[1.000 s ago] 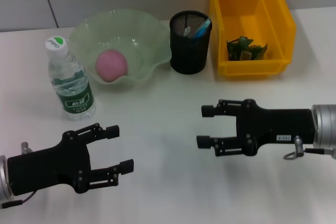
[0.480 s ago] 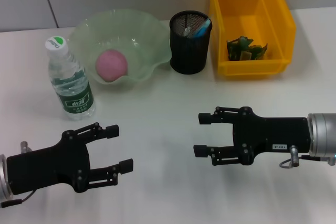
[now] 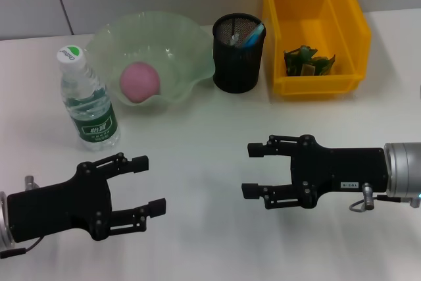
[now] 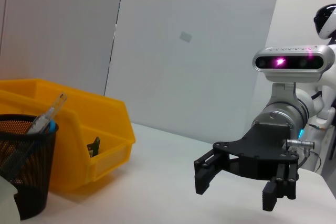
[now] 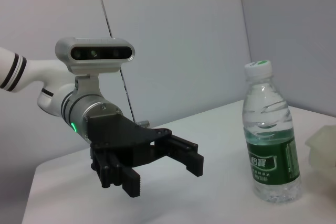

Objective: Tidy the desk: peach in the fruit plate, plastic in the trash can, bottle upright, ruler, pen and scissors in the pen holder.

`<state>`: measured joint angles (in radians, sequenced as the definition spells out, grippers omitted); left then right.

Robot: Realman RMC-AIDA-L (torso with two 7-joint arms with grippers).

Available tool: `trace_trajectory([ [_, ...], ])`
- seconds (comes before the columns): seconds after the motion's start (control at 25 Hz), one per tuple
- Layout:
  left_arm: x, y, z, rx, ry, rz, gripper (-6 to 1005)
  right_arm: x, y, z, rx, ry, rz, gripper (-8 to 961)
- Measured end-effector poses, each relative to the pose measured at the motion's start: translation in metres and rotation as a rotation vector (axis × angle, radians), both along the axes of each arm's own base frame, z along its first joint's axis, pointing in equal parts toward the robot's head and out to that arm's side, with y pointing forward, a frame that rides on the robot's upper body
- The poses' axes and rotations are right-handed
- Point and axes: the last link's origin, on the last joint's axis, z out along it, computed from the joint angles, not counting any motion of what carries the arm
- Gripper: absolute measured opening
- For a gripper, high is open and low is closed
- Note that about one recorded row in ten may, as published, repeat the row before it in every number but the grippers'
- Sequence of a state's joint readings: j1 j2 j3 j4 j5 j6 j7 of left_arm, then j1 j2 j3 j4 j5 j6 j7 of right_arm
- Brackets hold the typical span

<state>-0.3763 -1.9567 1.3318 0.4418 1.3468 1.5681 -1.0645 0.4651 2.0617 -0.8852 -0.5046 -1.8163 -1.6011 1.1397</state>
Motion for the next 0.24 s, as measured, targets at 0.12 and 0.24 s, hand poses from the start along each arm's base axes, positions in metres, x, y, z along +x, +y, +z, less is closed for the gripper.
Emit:
trace_trajectory([
  [0.12,-0.0011,-0.0002,-0.0002,-0.003,0.008,0.0,846,-0.0004,0.0003,-0.0001,-0.001,0.0,0.0,783],
  [0.24,-0.0013,-0.0002,-0.0001,-0.008,0.014,-0.001,846,-0.001,0.0008,-0.0002,-0.003,0.002,-0.001,783],
])
